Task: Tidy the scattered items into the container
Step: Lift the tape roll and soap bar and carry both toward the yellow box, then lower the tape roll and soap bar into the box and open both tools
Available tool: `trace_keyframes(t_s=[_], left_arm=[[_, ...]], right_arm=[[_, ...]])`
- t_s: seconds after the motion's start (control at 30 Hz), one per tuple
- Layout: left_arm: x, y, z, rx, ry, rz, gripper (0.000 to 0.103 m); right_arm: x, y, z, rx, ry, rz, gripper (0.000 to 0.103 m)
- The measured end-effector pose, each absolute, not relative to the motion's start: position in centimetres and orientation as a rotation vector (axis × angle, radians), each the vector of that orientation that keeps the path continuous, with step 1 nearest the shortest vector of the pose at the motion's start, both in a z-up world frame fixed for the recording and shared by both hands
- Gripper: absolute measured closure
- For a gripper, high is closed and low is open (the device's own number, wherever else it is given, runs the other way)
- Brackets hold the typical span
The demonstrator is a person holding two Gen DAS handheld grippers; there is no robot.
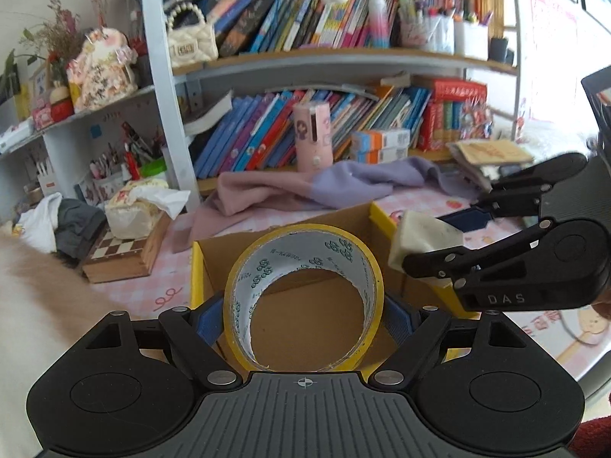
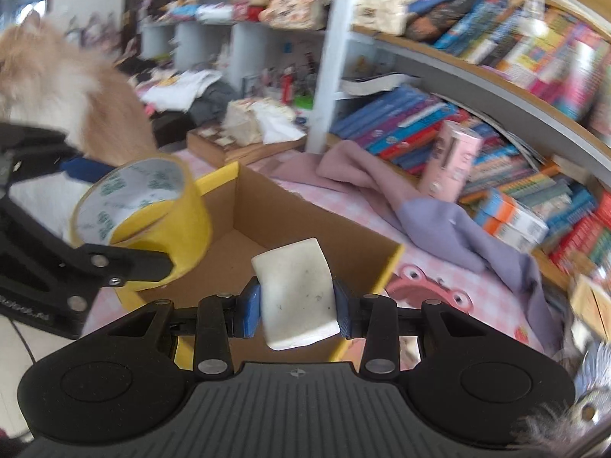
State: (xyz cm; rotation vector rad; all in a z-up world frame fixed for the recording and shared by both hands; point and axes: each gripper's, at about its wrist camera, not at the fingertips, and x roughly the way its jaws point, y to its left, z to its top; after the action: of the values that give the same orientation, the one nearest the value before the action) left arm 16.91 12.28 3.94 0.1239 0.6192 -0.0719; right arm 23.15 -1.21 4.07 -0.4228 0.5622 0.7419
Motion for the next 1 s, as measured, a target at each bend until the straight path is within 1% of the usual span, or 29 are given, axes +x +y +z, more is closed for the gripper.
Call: trace_keyframes(t_s=[0.27,0.5,0.8,1.0], left_arm=[[23.1,13.1,2.1,0.225,0.741,-0.083,0.019],[26.8,13.0,-0.4,0.322,0.847,-0.107,0.019],[29.2,12.7,-2.2,0.404,0.916,-0.183,0.019],[30.2,12.5,-3.2,0.444,0.954,-0.166,0.018]], right_arm=[[29.3,2.7,0.7,-0.683,0.602,0.893,0.067],[31.4,5.4,-2.2,-0.875,0.612,0.972,0.066],[32.3,7.1,-4.6,-1.009,0.642,1.045,0.066],[33.0,7.4,-5.6,-1.01,0.672,1.042,0.065]])
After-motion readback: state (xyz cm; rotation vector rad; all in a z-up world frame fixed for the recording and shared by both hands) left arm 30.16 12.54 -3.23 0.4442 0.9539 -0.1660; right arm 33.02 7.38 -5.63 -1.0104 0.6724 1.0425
